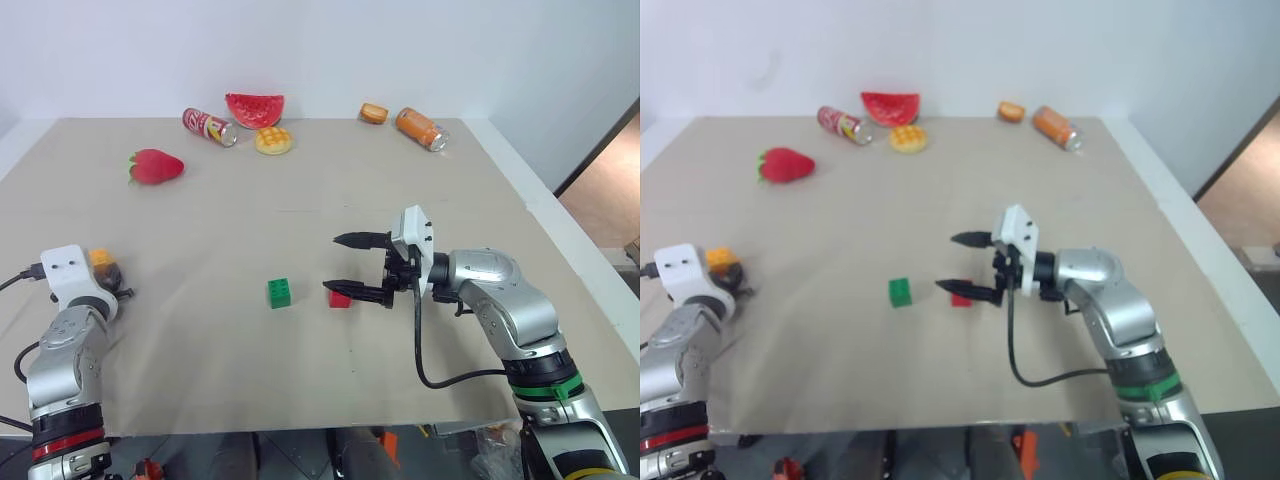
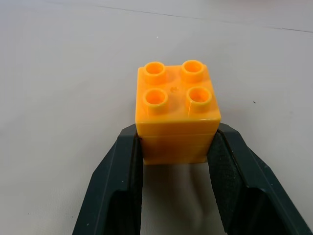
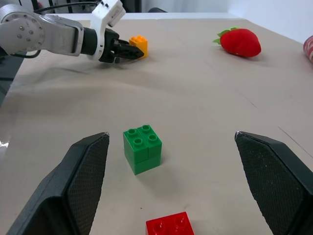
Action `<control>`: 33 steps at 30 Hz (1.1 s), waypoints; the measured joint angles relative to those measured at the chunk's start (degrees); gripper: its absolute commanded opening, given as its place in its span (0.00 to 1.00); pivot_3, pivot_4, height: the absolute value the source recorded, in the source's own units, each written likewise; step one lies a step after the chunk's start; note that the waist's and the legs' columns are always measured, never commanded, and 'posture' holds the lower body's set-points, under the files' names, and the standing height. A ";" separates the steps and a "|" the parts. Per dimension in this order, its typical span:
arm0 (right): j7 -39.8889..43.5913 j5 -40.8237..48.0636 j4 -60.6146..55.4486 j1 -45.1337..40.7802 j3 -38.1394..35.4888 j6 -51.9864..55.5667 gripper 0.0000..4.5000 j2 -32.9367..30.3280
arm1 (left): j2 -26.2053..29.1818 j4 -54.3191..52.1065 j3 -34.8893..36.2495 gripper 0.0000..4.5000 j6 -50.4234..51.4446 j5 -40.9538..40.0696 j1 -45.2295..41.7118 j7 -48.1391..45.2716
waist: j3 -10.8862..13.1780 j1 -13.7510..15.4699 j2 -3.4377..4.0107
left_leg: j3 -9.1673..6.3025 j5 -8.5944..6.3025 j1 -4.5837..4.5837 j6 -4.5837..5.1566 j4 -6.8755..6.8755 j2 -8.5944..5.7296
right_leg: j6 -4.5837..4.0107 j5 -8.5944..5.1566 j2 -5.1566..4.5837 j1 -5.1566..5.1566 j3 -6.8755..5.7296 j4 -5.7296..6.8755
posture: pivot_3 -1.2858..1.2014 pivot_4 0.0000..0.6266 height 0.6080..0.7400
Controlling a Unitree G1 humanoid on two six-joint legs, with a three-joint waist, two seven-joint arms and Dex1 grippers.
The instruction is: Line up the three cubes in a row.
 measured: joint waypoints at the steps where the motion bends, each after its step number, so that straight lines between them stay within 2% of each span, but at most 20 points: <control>1: 0.00 -0.06 0.10 -0.02 0.01 -0.05 0.95 0.00 | 0.21 0.32 -0.92 0.29 -0.92 0.15 -0.02 -1.30 | 0.00 0.06 0.00 | 0.00 0.01 -0.01 -0.02 0.00 0.00 | 0.00 0.00 0.00 0.00 0.00 0.00 | 0.52 0.24 1.00; 7: 0.05 -0.38 0.92 -0.18 0.01 -0.28 0.95 -0.10 | 4.93 4.03 -8.75 0.29 -14.24 0.01 -3.85 -19.87 | 0.00 0.03 -0.01 | 0.04 0.03 -0.02 -0.05 -0.01 0.00 | 0.00 0.00 -0.03 -0.01 0.00 -0.03 | 0.52 0.24 1.00; 9: 0.03 -0.40 0.93 -0.22 0.00 -0.30 0.95 -0.23 | 7.55 5.23 -12.45 0.29 -20.19 -0.79 -5.28 -30.85 | 0.00 0.02 -0.01 | 0.06 0.03 -0.02 -0.05 -0.07 0.00 | 0.00 0.00 -0.03 -0.03 0.01 -0.05 | 0.52 0.24 1.00; 10: -0.04 -0.41 0.92 -0.25 0.00 -0.29 0.95 -0.36 | 8.89 5.69 -15.00 0.29 -23.88 -2.10 -5.70 -39.51 | 0.00 0.01 0.00 | 0.09 0.03 -0.02 -0.05 -0.14 0.00 | -0.01 -0.01 -0.04 -0.04 0.02 -0.09 | 0.52 0.24 1.00; 13: -0.15 -0.41 0.85 -0.20 -0.16 -0.23 0.95 -0.96 | 10.74 8.25 -19.70 0.29 -29.90 -4.03 -5.77 -54.68 | 0.00 -0.19 0.00 | 0.15 0.02 -0.03 -0.05 -0.24 0.02 | -0.04 -0.06 -0.03 -0.14 0.05 -0.08 | 0.52 0.24 1.00; 19: -1.43 -0.18 -1.57 1.43 -2.26 0.52 0.95 -2.88 | 15.26 20.56 -23.66 0.29 -36.24 -4.83 -10.18 -76.85 | 0.01 -0.08 0.01 | 0.09 0.02 -0.06 -0.02 -0.23 0.04 | -0.05 -0.10 0.03 -0.16 0.05 -0.05 | 0.52 0.24 1.00; 26: -2.92 0.29 -4.66 4.03 -3.13 1.80 0.95 -3.83 | 16.68 32.87 -25.50 0.29 -41.36 -2.70 -16.85 -85.78 | 0.01 -0.06 0.00 | 0.12 0.02 -0.09 -0.01 -0.15 0.04 | -0.04 -0.10 -0.01 -0.14 0.05 -0.05 | 0.52 0.24 1.00; 33: -3.58 0.34 -5.23 4.50 -3.51 2.35 0.95 -4.52 | 16.75 37.79 -25.52 0.29 -43.26 -1.82 -18.34 -88.99 | 0.01 -0.12 0.00 | 0.12 0.02 -0.10 0.00 -0.18 0.05 | -0.02 -0.11 0.01 -0.16 0.06 -0.04 | 0.52 0.24 1.00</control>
